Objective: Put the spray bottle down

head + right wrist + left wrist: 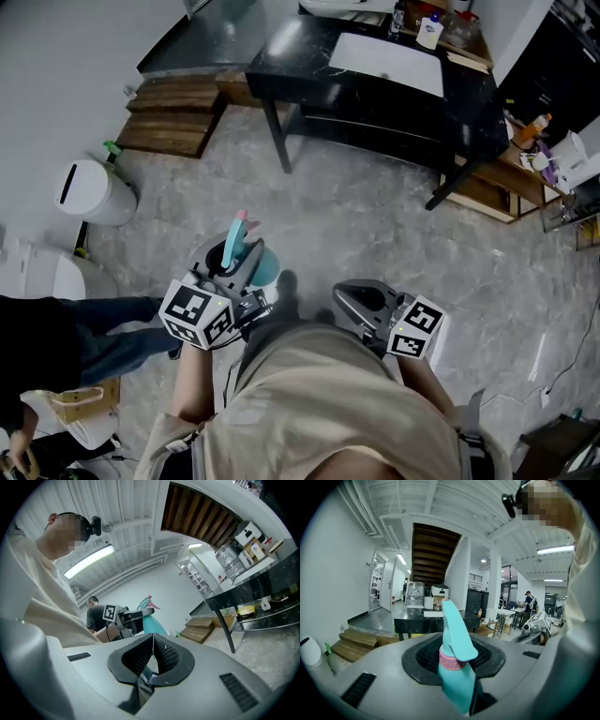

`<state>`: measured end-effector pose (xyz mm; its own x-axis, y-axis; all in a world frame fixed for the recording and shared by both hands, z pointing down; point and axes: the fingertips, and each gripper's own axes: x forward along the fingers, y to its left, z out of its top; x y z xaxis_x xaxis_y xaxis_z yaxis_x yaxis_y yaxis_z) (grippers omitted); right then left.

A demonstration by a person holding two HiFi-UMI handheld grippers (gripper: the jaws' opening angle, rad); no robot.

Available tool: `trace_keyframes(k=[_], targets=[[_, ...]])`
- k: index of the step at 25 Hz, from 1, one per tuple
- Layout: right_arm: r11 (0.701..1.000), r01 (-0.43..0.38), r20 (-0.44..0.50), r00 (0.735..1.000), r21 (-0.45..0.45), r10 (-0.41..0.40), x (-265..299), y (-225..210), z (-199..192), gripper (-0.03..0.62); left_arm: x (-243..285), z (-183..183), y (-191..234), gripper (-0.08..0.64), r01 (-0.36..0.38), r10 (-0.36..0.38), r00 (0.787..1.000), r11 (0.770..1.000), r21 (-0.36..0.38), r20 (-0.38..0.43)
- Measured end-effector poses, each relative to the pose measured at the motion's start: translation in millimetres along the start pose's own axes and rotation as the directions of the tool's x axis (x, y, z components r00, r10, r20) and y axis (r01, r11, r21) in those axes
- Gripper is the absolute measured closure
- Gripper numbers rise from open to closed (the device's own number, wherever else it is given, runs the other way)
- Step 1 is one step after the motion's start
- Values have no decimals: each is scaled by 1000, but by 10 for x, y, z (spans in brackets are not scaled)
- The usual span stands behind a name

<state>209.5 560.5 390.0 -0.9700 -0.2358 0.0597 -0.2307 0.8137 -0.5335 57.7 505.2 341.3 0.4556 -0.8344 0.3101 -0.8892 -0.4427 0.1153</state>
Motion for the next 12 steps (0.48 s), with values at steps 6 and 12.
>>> trace_keyframes(k=[6,12], targets=[[1000,19,-12,1000,-6,-19,135,-80,33,569,143,1,156,428,29,-29,1000,1000,-9,4],[999,42,-33,999,-16,-42,364,-197,100,569,224,24,500,428,18,-18,1000,999,-30,14]])
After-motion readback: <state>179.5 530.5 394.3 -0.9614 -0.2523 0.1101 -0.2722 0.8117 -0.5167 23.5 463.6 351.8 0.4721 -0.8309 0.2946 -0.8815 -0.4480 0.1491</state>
